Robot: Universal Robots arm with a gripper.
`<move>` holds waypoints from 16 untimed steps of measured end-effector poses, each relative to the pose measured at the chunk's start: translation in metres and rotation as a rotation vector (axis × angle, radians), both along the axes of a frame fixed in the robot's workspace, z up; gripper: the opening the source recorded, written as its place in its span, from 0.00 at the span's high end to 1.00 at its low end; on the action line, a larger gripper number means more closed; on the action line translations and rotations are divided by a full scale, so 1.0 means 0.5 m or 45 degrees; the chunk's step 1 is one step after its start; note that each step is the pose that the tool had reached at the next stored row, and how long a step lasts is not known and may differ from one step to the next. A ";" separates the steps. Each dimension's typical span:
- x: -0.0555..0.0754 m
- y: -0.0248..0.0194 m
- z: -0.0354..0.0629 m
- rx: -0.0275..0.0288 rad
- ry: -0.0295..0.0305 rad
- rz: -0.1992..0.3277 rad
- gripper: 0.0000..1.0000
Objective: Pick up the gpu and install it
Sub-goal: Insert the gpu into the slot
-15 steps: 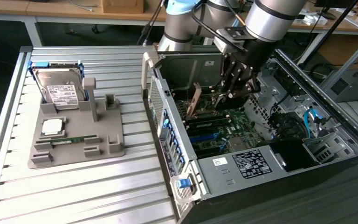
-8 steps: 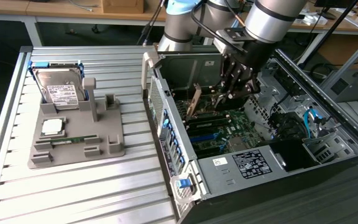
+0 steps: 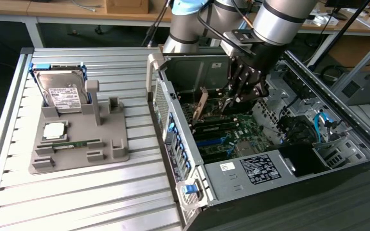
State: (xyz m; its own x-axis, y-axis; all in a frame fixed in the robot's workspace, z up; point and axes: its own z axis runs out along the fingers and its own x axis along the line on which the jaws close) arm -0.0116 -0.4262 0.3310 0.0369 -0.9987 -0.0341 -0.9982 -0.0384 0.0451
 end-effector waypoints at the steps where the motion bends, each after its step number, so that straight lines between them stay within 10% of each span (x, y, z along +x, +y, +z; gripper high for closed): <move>1: 0.000 -0.0001 0.000 0.0000 0.0000 0.000 0.73; 16: 0.000 -0.0104 -0.016 0.0000 0.0000 0.000 0.73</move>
State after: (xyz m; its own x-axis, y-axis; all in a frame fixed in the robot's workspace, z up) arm -0.0116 -0.4314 0.3230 0.0370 -0.9987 -0.0341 -0.9982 -0.0385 0.0451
